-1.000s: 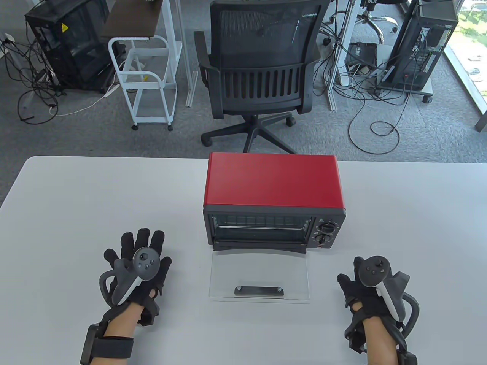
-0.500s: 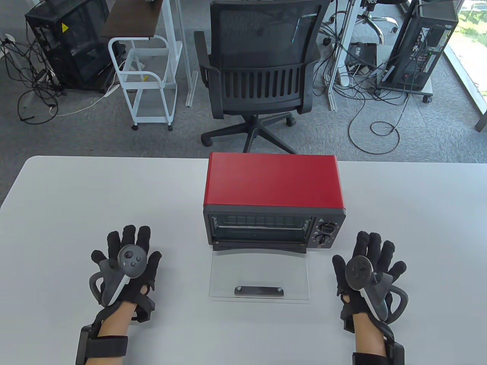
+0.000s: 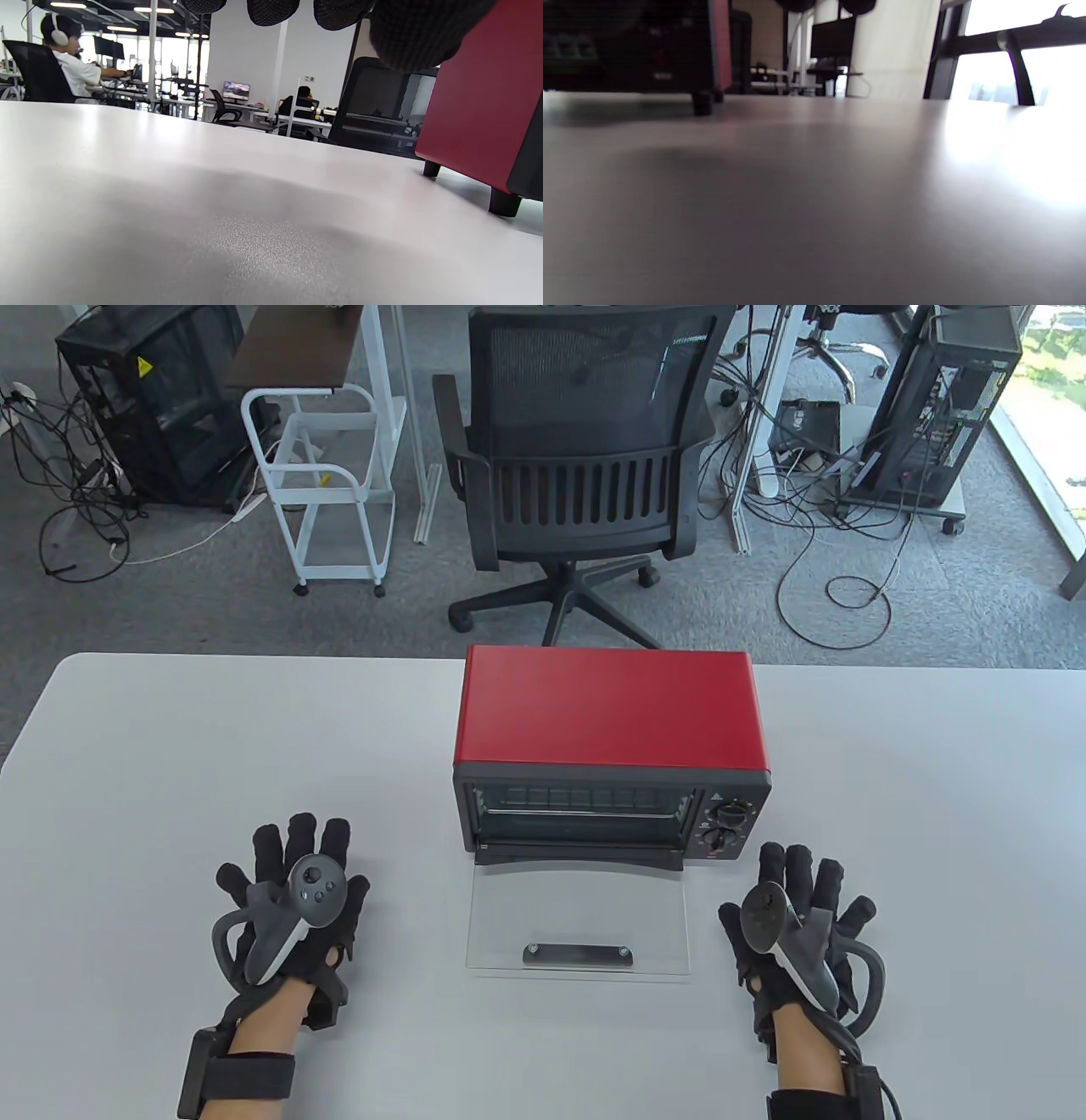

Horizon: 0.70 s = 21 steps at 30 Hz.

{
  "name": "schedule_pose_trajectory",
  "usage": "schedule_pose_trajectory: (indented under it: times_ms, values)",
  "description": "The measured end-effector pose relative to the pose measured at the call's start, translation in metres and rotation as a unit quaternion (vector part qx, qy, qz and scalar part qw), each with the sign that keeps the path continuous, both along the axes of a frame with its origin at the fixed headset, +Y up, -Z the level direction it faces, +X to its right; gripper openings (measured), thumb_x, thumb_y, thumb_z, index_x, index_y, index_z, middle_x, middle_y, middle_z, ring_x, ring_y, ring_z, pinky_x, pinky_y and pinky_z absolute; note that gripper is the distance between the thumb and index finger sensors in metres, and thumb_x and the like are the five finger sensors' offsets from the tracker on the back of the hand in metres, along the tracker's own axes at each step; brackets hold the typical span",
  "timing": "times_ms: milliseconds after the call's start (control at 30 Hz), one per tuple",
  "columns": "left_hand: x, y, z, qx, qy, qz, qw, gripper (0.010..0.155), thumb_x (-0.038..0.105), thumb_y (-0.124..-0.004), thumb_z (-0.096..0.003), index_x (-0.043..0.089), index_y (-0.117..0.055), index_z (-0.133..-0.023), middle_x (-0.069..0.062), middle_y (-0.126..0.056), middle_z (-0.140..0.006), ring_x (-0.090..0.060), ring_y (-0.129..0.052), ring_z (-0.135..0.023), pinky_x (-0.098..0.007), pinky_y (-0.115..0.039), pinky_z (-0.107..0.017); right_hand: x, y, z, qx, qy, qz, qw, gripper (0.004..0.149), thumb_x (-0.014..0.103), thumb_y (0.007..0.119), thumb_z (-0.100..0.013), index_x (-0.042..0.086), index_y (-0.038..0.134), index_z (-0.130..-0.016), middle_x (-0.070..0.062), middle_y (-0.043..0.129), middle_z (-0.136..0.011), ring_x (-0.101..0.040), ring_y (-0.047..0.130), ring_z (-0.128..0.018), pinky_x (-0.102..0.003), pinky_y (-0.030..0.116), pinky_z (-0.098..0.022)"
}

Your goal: Open oven door by handle

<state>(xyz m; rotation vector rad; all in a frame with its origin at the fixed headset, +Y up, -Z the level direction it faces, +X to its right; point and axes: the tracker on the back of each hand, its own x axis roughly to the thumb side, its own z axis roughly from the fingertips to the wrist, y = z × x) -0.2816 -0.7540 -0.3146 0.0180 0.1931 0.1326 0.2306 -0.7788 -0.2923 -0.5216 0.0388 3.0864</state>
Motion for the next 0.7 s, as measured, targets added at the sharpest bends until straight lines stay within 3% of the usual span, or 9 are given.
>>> schedule_pose_trajectory:
  times_ms: [700]
  values:
    - [0.0003,-0.0005,-0.0029,0.002,-0.008,0.001,1.000,0.072,0.060,-0.068,-0.0451,0.048,-0.034,-0.108,0.006,-0.027,-0.124,-0.039,-0.024,-0.121,-0.079,-0.020,-0.071,0.0019,-0.0030,-0.0009,-0.015,-0.002,-0.010,1.000,0.082,0.074,0.059,-0.042,0.043,0.016,-0.105,0.010,0.026,-0.122,-0.030,0.030,-0.115,-0.067,0.033,-0.075]
